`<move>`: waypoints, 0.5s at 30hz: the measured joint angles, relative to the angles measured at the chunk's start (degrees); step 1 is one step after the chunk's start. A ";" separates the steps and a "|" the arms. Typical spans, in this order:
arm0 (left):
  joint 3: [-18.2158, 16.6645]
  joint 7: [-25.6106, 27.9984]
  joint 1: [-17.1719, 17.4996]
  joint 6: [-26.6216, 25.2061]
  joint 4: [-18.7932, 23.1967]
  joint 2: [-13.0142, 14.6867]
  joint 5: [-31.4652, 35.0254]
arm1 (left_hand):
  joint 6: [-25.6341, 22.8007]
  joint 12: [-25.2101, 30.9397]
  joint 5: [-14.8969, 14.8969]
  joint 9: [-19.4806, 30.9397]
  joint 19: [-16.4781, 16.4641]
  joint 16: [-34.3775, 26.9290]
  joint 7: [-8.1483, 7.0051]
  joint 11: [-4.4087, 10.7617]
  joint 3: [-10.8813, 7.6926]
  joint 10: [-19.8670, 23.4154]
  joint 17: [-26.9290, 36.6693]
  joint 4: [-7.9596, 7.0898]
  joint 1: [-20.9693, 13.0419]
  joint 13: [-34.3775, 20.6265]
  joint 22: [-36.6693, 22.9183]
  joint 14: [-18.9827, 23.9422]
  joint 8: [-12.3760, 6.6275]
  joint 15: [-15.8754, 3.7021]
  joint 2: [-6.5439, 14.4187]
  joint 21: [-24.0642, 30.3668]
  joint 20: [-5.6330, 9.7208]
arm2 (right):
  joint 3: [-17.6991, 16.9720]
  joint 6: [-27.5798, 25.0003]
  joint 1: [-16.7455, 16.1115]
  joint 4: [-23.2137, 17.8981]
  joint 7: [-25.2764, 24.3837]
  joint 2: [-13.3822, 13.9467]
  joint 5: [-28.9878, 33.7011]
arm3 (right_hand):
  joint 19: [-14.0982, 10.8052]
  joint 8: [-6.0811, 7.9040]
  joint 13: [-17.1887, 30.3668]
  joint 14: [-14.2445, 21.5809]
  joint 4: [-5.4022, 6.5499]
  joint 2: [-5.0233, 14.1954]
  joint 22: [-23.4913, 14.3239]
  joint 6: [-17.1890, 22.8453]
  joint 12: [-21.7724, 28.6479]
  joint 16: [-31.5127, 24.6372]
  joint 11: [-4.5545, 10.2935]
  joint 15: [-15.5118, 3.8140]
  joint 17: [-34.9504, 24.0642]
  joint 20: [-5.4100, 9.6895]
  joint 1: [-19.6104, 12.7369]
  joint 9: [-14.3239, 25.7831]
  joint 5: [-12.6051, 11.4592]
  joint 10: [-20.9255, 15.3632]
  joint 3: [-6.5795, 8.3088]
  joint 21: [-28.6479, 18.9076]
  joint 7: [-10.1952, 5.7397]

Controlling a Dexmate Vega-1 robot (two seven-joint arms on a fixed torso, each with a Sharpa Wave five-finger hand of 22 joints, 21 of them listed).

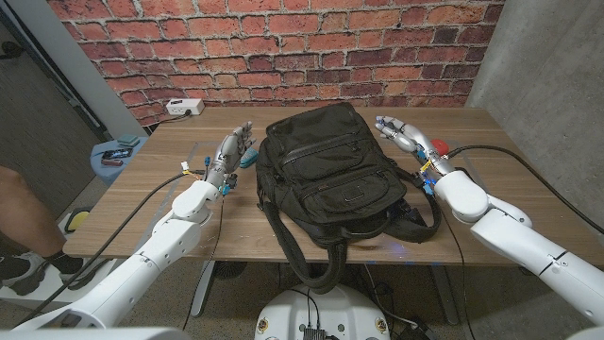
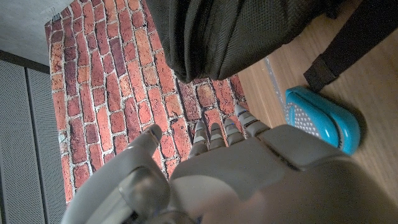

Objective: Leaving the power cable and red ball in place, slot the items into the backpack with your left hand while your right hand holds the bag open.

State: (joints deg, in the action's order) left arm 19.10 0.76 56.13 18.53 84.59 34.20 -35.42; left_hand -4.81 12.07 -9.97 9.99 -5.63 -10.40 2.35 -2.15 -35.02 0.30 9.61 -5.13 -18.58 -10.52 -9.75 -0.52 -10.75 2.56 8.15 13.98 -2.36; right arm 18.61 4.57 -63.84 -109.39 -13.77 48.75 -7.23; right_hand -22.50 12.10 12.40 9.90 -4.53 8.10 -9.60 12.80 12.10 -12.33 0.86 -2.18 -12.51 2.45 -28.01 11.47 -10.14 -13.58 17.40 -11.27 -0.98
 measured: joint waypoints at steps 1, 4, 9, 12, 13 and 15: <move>0.00 -0.13 0.00 0.02 -0.03 0.03 -0.02 | 0.00 0.00 0.00 0.00 0.00 0.00 0.00 0.00 0.00 0.00 0.00 0.00 0.00 0.00 0.00 0.00 0.00 0.00 0.00 -0.21 0.00 | -0.09 -0.64 -0.29 -0.70 -0.41 0.36 0.77 | -0.34 0.00 0.00 0.15 0.00 0.18 0.00 0.13 0.00 0.00 -0.19 -0.15 0.11 -0.06 -0.31 0.00 0.00 -0.20 0.00 -0.11 0.13; -0.04 -0.18 0.01 0.03 -0.05 0.12 -0.04 | 0.00 0.00 0.00 0.00 0.00 0.00 0.00 0.00 0.00 0.00 0.00 0.00 0.00 0.00 0.00 0.00 0.00 0.00 0.00 -0.23 0.00 | -0.16 -1.48 -0.52 -1.21 -0.94 0.64 2.10 | -0.71 0.00 0.00 0.47 -0.40 0.06 0.00 0.41 0.00 0.00 -0.10 0.16 0.27 -0.09 -0.51 0.00 0.00 -0.72 0.05 -0.43 -0.14; -0.13 -0.27 0.15 0.06 0.02 0.26 -0.11 | 0.00 -0.22 0.00 0.00 0.00 -0.01 0.00 0.00 0.00 0.00 0.00 0.00 0.00 0.00 0.00 0.00 0.00 0.00 0.00 -0.23 0.00 | -0.58 -2.69 -1.74 -3.32 -1.95 1.81 4.82 | -1.34 0.21 0.00 1.30 -0.53 0.06 0.00 1.20 0.22 -0.49 0.04 0.13 0.27 0.13 -0.51 0.00 0.00 -1.44 -0.09 -0.43 -0.31; -0.20 -0.27 0.30 0.06 0.26 0.38 -0.11 | 0.00 -0.22 0.00 0.00 0.00 -0.01 0.00 0.00 -0.01 0.00 0.00 0.01 0.00 0.00 0.00 0.04 0.00 0.04 0.00 -0.23 0.00 | -0.70 -2.81 -2.10 -3.69 -2.71 2.03 6.27 | -1.84 0.21 0.00 1.78 -0.53 0.06 0.00 1.95 0.44 -0.49 0.19 0.01 0.27 0.20 -0.51 0.00 0.00 -1.87 -0.09 -0.43 -0.45; -0.23 -0.27 0.34 0.06 0.36 0.43 -0.11 | 0.00 -0.22 0.00 0.00 0.00 -0.01 0.00 0.00 -0.17 0.00 0.00 0.17 0.00 0.00 -0.09 0.24 0.00 0.23 0.00 -0.23 0.00 | -0.79 -2.81 -2.39 -3.90 -2.94 2.13 6.76 | -1.99 0.26 0.00 2.09 -0.81 0.00 0.00 1.95 0.44 -0.73 0.17 -0.04 0.27 0.05 -0.57 0.00 0.00 -2.14 -0.10 -0.43 -0.45; -0.29 -0.23 0.51 0.06 0.66 0.55 -0.12 | 0.00 -0.22 0.00 0.00 0.00 -0.01 0.00 0.00 -0.23 0.00 0.00 0.23 0.00 0.00 -0.27 0.32 0.00 0.32 0.00 -0.45 0.00 | -0.86 -2.78 -2.68 -4.11 -3.61 2.23 8.19 | -2.51 0.66 0.00 2.42 -1.09 -0.16 0.00 2.68 0.44 -0.82 0.41 0.07 0.27 0.07 -0.73 0.00 0.00 -2.46 -0.17 -0.43 -0.50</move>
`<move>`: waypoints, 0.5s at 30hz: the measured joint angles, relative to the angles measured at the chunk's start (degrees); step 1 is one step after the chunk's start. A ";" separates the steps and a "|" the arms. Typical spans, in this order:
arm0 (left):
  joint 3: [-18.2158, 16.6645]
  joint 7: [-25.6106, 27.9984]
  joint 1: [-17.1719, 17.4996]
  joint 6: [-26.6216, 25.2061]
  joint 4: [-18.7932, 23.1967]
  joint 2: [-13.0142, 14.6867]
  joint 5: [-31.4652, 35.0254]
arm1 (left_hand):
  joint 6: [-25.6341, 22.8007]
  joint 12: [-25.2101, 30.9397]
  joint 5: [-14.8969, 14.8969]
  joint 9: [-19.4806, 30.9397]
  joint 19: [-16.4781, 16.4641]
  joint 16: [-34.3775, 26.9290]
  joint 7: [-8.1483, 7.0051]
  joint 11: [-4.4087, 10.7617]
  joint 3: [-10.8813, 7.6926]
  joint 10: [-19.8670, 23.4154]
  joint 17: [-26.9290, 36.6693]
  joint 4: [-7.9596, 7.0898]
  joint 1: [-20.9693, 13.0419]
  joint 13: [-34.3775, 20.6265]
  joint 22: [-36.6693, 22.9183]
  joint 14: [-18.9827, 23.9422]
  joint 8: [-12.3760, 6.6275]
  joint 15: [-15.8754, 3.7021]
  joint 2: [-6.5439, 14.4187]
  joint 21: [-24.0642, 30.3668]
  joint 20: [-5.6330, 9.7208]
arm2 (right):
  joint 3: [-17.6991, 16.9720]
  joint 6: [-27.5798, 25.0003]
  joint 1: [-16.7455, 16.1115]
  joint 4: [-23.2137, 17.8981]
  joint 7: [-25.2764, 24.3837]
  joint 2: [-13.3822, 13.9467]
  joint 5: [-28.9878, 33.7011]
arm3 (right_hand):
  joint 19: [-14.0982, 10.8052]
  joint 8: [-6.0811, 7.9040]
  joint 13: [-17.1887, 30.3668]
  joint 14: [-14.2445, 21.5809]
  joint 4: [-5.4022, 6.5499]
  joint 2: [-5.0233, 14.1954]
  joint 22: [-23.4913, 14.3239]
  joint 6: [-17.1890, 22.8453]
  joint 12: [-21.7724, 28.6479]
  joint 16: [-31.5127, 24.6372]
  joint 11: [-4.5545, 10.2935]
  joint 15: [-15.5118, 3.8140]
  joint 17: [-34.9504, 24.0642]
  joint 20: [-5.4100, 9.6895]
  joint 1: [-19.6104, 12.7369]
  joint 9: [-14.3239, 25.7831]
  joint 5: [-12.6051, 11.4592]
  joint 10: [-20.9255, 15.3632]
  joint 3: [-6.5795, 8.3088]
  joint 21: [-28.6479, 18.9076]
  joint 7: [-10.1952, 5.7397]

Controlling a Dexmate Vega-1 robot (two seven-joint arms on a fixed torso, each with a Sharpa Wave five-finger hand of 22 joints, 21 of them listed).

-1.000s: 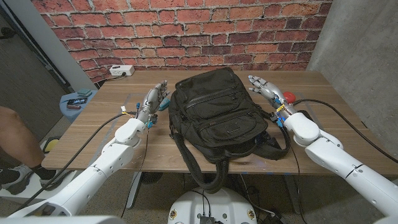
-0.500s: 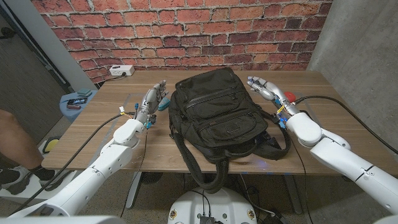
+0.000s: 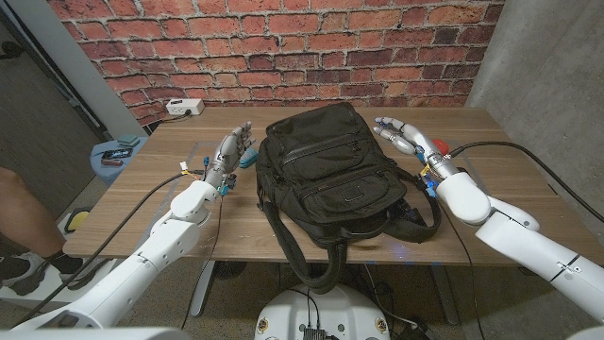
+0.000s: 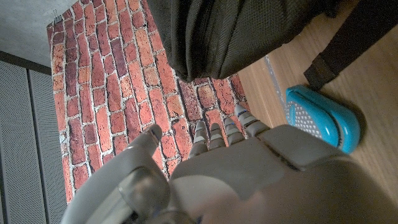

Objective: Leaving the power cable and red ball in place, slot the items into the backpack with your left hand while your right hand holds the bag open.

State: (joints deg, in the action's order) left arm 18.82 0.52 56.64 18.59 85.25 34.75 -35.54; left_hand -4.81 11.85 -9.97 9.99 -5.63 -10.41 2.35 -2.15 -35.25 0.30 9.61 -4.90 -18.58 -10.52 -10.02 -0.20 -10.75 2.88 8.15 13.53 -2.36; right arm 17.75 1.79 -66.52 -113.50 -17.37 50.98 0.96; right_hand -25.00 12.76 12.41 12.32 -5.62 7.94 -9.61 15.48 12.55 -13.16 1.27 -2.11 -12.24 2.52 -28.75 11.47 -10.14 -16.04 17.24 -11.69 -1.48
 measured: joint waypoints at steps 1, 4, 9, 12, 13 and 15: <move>-0.01 0.00 0.05 0.00 0.06 0.02 0.00 | 0.00 0.00 0.00 0.00 0.00 0.00 0.00 0.00 0.00 0.00 0.00 0.00 0.00 0.00 0.00 0.00 0.00 0.00 0.00 0.00 0.00 | 0.00 0.02 0.00 0.00 -0.10 0.00 0.23 | -0.05 0.00 0.00 0.29 0.00 0.00 0.00 0.10 0.00 -0.18 -0.12 -0.05 0.00 0.05 0.00 0.00 0.00 -0.12 0.00 -0.14 0.05; -0.11 0.28 0.32 0.00 0.47 0.16 0.01 | 0.00 0.00 0.00 0.00 -0.32 0.00 0.00 0.00 -0.16 0.00 0.00 -0.16 0.00 0.00 -0.01 0.00 0.00 0.00 0.00 0.00 0.32 | -0.12 0.12 -0.61 -0.47 -0.71 0.23 1.86 | -0.55 0.00 0.00 0.63 -0.36 0.00 0.00 0.77 0.44 -0.40 0.23 -0.24 0.00 0.13 0.00 0.00 0.00 -0.84 0.05 -0.45 -0.11; -0.26 0.58 0.65 -0.04 0.96 0.37 0.13 | 0.00 0.00 0.00 0.00 -0.63 0.00 0.00 -0.12 -0.16 0.12 0.00 -0.16 0.00 0.00 -0.01 0.00 0.00 0.00 0.00 0.00 0.00 | -0.49 0.17 -1.52 -1.24 -1.71 0.69 4.78 | -1.33 0.42 0.00 1.22 -0.56 -0.08 0.00 1.44 0.44 -0.50 0.34 -0.23 0.00 0.20 -0.53 0.00 0.00 -1.38 -0.09 -0.45 -0.06; -0.31 0.65 0.83 -0.09 1.22 0.44 0.16 | 0.00 0.00 0.00 0.00 -0.63 0.00 0.00 -0.11 -0.16 0.11 0.00 -0.16 0.00 0.00 0.00 0.00 0.00 0.00 0.00 0.00 0.00 | -0.65 0.12 -1.77 -1.46 -2.05 0.83 6.22 | -1.70 0.43 0.00 1.53 -0.95 -0.08 0.00 1.63 0.44 -0.50 0.20 0.08 0.00 -0.15 -0.53 0.00 0.00 -1.63 0.00 -0.45 -0.25; -0.32 0.81 0.85 -0.16 1.26 0.45 0.22 | 0.00 0.00 0.00 0.00 -0.63 0.00 0.00 -0.11 -0.16 0.11 0.00 -0.16 0.00 0.00 0.00 0.00 0.00 0.00 0.00 0.00 0.00 | -0.95 0.09 -2.29 -1.93 -2.08 1.15 6.41 | -1.91 0.43 0.00 1.62 -0.95 -0.08 0.00 1.63 0.44 -0.50 0.20 -0.01 0.00 0.06 -0.53 0.00 0.00 -1.64 0.00 -0.45 -0.25; -0.35 0.90 0.95 -0.23 1.43 0.52 0.26 | 0.00 0.00 0.00 0.00 -0.63 0.00 0.00 -0.11 -0.17 0.11 0.00 -0.15 0.00 0.00 0.00 0.00 0.00 -0.01 0.00 0.00 0.00 | -1.26 -0.27 -2.84 -2.51 -2.22 1.47 7.58 | -1.99 0.43 0.00 1.84 -0.95 -0.23 0.00 1.63 0.44 -0.50 0.20 -0.23 -0.01 0.15 -0.68 0.00 0.00 -1.64 0.00 -0.45 -0.25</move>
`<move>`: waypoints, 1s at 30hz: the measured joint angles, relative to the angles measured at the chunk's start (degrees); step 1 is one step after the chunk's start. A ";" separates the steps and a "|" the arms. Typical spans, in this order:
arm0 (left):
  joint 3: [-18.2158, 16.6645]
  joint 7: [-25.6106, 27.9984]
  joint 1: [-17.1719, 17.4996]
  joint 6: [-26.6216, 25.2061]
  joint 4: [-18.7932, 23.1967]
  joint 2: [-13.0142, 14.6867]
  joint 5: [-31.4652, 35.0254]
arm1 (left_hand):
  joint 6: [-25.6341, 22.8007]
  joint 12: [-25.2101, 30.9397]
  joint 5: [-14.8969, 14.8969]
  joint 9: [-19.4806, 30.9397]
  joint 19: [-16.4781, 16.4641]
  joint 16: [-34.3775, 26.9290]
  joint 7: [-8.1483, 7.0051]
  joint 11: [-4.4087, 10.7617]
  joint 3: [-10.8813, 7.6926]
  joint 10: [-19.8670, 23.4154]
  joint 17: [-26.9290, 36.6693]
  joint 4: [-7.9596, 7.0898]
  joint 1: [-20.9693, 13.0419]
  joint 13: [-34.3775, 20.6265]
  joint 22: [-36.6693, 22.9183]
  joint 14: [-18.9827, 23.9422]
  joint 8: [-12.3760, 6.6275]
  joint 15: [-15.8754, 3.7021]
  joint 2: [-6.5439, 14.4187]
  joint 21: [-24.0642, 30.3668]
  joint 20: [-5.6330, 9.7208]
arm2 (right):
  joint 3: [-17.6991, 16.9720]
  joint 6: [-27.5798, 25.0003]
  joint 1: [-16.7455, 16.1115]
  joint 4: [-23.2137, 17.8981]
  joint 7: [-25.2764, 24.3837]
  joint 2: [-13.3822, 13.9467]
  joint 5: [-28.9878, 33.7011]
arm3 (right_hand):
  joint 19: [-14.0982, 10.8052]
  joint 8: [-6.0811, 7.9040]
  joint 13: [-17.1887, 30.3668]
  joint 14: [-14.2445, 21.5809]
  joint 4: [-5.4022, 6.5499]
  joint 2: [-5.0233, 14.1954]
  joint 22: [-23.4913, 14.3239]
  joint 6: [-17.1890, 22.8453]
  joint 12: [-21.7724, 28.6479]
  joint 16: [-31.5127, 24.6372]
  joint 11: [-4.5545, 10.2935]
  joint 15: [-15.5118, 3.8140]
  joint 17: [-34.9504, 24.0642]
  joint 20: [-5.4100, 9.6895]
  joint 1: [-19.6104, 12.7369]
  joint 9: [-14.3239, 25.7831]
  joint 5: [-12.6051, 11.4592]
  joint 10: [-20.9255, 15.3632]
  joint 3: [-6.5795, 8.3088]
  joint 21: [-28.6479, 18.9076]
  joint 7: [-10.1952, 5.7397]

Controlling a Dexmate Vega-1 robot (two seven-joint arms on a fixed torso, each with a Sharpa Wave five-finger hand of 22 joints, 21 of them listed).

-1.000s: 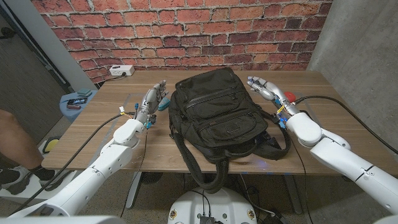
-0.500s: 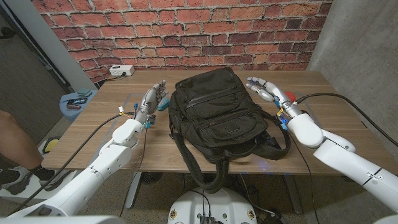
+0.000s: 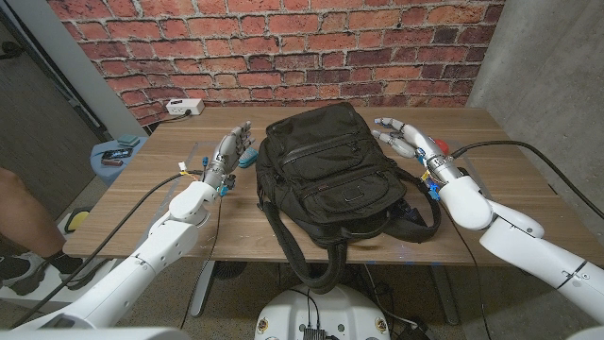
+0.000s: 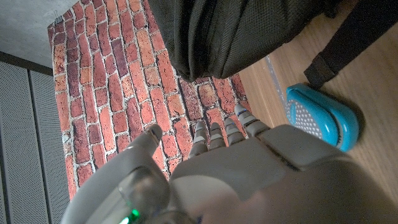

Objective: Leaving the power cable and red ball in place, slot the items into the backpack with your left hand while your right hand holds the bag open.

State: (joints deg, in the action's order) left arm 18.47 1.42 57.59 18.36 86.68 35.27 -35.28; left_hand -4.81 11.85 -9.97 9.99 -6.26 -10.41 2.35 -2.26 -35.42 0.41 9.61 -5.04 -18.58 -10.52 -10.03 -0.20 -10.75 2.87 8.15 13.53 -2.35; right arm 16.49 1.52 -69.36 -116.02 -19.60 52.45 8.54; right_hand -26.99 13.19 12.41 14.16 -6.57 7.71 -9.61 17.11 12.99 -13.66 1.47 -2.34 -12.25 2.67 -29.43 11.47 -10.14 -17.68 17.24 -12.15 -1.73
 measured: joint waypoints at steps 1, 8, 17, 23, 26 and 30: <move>-0.01 0.00 0.04 0.00 0.07 0.05 0.00 | 0.00 0.00 0.00 0.00 0.00 0.00 0.00 0.00 -0.16 0.00 0.00 0.16 0.00 0.00 0.00 0.00 0.00 0.00 0.00 0.00 0.00 | 0.00 -0.04 0.00 0.00 -0.01 0.00 0.09 | 0.00 0.00 0.00 0.00 0.00 -0.07 0.00 0.12 0.00 0.00 0.00 0.00 0.10 0.00 -0.07 0.00 0.00 0.00 0.00 0.00 0.12; -0.03 0.10 0.25 -0.23 0.36 0.17 0.09 | 0.00 0.00 0.00 0.00 0.00 0.00 0.00 0.00 -0.23 0.00 0.00 0.23 0.00 0.00 0.00 0.00 0.00 0.00 0.00 0.00 0.00 | -1.06 -1.29 -2.08 -1.84 -0.42 0.86 3.02 | -0.12 0.00 0.00 0.00 -0.30 -0.07 0.00 0.72 0.00 0.00 0.02 0.00 0.26 0.11 -0.07 0.00 0.00 -0.58 -0.31 0.00 0.10; -0.08 0.27 0.66 -0.30 0.91 0.29 0.18 | 0.00 0.00 0.00 0.00 0.01 0.00 0.00 0.00 -0.23 -0.01 0.00 0.23 0.00 0.00 0.01 0.00 0.00 0.00 0.00 -0.04 0.00 | -1.88 -2.61 -4.09 -3.13 -1.79 1.48 7.18 | -1.45 0.00 0.00 1.31 -0.71 -0.30 0.00 1.02 0.00 -0.54 -0.11 -0.09 0.28 -0.01 -0.30 0.00 0.00 -1.55 -0.24 0.00 0.40; -0.27 0.50 1.36 -0.30 1.63 0.61 0.33 | 0.00 0.00 0.00 0.00 0.01 0.00 0.00 0.00 -0.46 -0.01 0.00 0.47 0.00 0.00 0.01 0.00 0.00 0.00 0.00 -0.44 0.00 | -2.62 -3.60 -5.72 -4.06 -2.56 2.16 10.12 | -1.94 0.00 0.00 1.33 -1.21 -0.60 0.00 1.24 0.00 -0.54 -0.11 -0.08 0.27 0.10 -0.60 0.00 0.00 -1.54 -0.38 0.00 0.62; -0.35 0.71 1.82 -0.30 1.99 0.74 0.37 | 0.00 0.00 0.00 0.00 0.01 0.00 0.00 0.01 -0.46 0.00 0.00 0.47 0.00 0.00 0.01 0.00 0.00 0.00 0.00 -0.44 0.00 | -3.20 -4.31 -7.00 -4.79 -2.92 2.56 11.72 | -1.94 0.00 0.00 1.53 -1.26 -0.61 0.00 1.33 0.00 -0.54 -0.11 0.12 0.27 0.10 -1.05 0.00 0.00 -1.54 -0.32 0.00 0.71; -0.45 0.75 2.23 -0.29 2.27 0.87 0.37 | 0.00 0.00 0.00 0.00 0.01 0.00 0.00 0.00 -0.46 -0.01 0.00 0.47 0.00 0.00 0.01 0.00 0.00 0.00 0.00 -0.44 0.00 | -3.64 -5.23 -8.06 -5.45 -3.36 2.90 13.62 | -2.67 0.00 0.00 1.53 -1.43 -0.83 0.00 1.33 0.00 -0.54 -0.11 0.12 0.27 -0.01 -1.28 0.00 0.00 -1.54 -0.15 0.00 0.71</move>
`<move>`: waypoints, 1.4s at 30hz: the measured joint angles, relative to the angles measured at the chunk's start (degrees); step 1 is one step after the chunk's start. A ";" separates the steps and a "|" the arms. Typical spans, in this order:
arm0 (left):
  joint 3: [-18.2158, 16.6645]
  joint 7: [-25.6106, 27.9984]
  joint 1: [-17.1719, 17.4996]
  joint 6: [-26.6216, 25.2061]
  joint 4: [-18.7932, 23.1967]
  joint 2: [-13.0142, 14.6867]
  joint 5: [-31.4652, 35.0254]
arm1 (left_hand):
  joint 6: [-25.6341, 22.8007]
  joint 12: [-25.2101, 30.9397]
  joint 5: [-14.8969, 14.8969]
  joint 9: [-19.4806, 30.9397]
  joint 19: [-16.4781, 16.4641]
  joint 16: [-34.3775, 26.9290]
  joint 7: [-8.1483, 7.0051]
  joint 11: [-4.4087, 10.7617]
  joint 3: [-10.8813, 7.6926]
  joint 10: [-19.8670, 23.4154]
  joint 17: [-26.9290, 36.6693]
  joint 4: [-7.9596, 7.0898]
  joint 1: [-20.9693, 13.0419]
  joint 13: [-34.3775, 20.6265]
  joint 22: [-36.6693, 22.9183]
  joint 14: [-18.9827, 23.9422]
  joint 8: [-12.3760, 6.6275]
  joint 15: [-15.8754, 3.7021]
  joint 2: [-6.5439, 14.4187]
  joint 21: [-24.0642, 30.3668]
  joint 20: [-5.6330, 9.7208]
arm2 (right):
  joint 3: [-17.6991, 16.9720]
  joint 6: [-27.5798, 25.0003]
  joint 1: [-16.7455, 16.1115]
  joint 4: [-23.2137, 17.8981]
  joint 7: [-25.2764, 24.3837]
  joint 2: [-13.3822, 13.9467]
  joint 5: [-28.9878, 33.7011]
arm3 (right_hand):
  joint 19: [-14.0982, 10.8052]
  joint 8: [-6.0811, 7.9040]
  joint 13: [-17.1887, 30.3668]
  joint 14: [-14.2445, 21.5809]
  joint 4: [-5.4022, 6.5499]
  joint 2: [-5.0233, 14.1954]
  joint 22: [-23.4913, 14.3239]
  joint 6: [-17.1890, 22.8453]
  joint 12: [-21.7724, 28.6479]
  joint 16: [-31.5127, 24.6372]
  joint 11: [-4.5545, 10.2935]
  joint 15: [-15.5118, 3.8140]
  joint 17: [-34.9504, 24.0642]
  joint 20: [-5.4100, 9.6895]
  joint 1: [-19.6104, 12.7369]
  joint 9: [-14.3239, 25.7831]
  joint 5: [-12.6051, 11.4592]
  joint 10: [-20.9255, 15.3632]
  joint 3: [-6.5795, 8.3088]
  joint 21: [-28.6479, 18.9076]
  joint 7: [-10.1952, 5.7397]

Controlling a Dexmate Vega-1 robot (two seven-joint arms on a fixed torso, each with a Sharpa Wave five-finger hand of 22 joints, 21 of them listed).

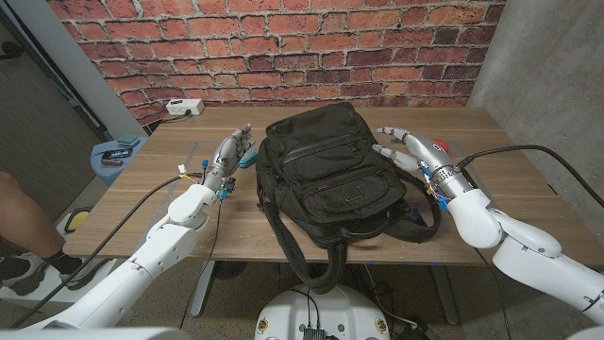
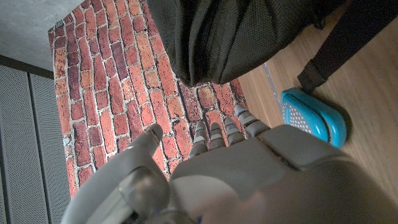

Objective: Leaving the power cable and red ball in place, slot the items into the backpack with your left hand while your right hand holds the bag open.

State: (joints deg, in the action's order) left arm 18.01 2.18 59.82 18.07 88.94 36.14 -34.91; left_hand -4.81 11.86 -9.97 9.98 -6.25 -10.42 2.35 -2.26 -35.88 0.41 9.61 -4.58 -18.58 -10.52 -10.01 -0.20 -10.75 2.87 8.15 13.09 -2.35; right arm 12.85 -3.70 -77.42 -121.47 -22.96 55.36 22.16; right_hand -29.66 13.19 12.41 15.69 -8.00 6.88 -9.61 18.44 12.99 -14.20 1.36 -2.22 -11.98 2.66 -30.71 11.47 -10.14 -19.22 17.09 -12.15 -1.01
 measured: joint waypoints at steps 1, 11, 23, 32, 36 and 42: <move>-0.01 0.04 0.09 0.09 0.05 0.01 0.00 | 0.00 0.00 0.00 0.00 0.00 0.00 0.00 0.00 0.00 0.00 0.00 0.00 0.00 0.00 0.00 0.00 0.00 0.00 0.00 0.00 0.00 | -0.48 -0.26 -1.10 -0.65 -0.15 0.30 0.58 | 0.00 0.00 0.00 0.00 -0.08 0.00 0.00 0.00 0.00 0.00 0.00 0.00 0.00 0.00 0.00 0.00 0.00 0.00 -0.06 0.00 0.00; -0.03 0.05 0.61 0.43 0.36 0.04 0.00 | 0.00 0.00 0.00 0.00 0.00 0.00 0.00 0.00 0.00 0.00 0.00 0.00 0.00 0.00 0.00 0.00 0.00 0.00 0.00 0.00 0.00 | -1.32 -2.50 -3.84 -2.27 -1.80 0.79 6.48 | -0.74 0.00 0.00 0.53 -0.78 -0.75 0.00 0.00 0.00 0.00 -0.13 -0.13 0.27 -0.09 -0.75 0.00 0.00 -0.13 -0.32 0.00 -0.01; -0.02 0.11 0.67 0.72 0.41 -0.08 0.21 | 0.00 0.00 0.00 0.00 0.00 0.00 0.00 0.00 -0.23 0.00 0.00 0.23 0.00 0.00 0.00 0.00 0.00 0.00 0.00 0.00 0.00 | -2.03 -3.77 -6.14 -3.10 -2.97 0.76 10.55 | -1.45 0.00 0.00 1.30 -0.94 -0.82 0.00 0.21 0.00 0.00 0.11 -0.04 0.39 0.24 -1.28 0.00 0.00 -0.50 -0.49 -0.33 -0.23; -0.02 0.24 0.70 0.73 0.41 -0.09 0.25 | 0.00 0.00 0.00 0.00 0.00 0.00 0.00 0.00 -0.39 0.00 0.00 0.07 0.00 0.00 0.00 0.00 0.00 0.00 0.00 -0.43 0.00 | -1.86 -4.54 -6.98 -3.11 -4.48 0.28 14.07 | -2.88 0.00 0.00 3.17 -1.18 -1.05 0.00 1.84 0.45 -0.64 0.52 -0.12 0.37 0.42 -1.96 0.00 0.00 -2.13 -0.25 -0.33 -0.41; -0.03 0.25 0.71 0.73 0.41 -0.08 0.25 | 0.00 0.00 0.00 0.00 0.01 0.00 0.00 0.00 -0.39 0.00 0.00 0.07 0.00 0.00 0.00 0.00 0.00 0.00 0.00 -0.43 0.00 | -1.69 -4.92 -7.07 -3.03 -5.10 0.28 15.82 | -3.39 0.18 0.00 3.55 -1.17 -1.15 0.00 2.62 0.45 -0.64 0.61 -0.20 0.45 0.50 -2.51 0.00 0.00 -2.66 -0.25 -0.33 -0.56; -0.11 0.45 0.73 0.73 0.40 -0.09 0.26 | 0.00 0.00 0.00 0.00 0.00 0.00 0.00 0.00 -0.39 0.00 0.00 0.07 0.00 0.00 0.00 0.00 0.00 0.00 0.00 -0.43 0.00 | -0.83 -5.49 -7.28 -2.54 -6.24 0.40 18.73 | -4.52 0.46 0.01 4.62 -1.66 -1.80 0.00 3.79 0.45 -0.85 1.04 -0.13 0.54 0.62 -4.07 0.00 0.00 -3.66 -0.25 -0.45 -1.13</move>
State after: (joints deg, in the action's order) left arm 17.91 2.63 60.54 18.79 89.34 36.05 -34.65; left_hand -4.81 11.86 -9.97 9.98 -6.24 -10.42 2.35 -2.25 -36.28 0.40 9.62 -4.51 -18.58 -10.52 -10.01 -0.21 -10.75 2.87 8.16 12.66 -2.35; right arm 12.02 -9.20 -84.70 -124.01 -29.20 55.75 40.90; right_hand -34.18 13.65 12.42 20.31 -9.66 5.08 -9.62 22.23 13.43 -15.06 2.40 -2.35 -11.45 3.28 -34.78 11.47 -10.14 -22.88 16.84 -12.60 -2.14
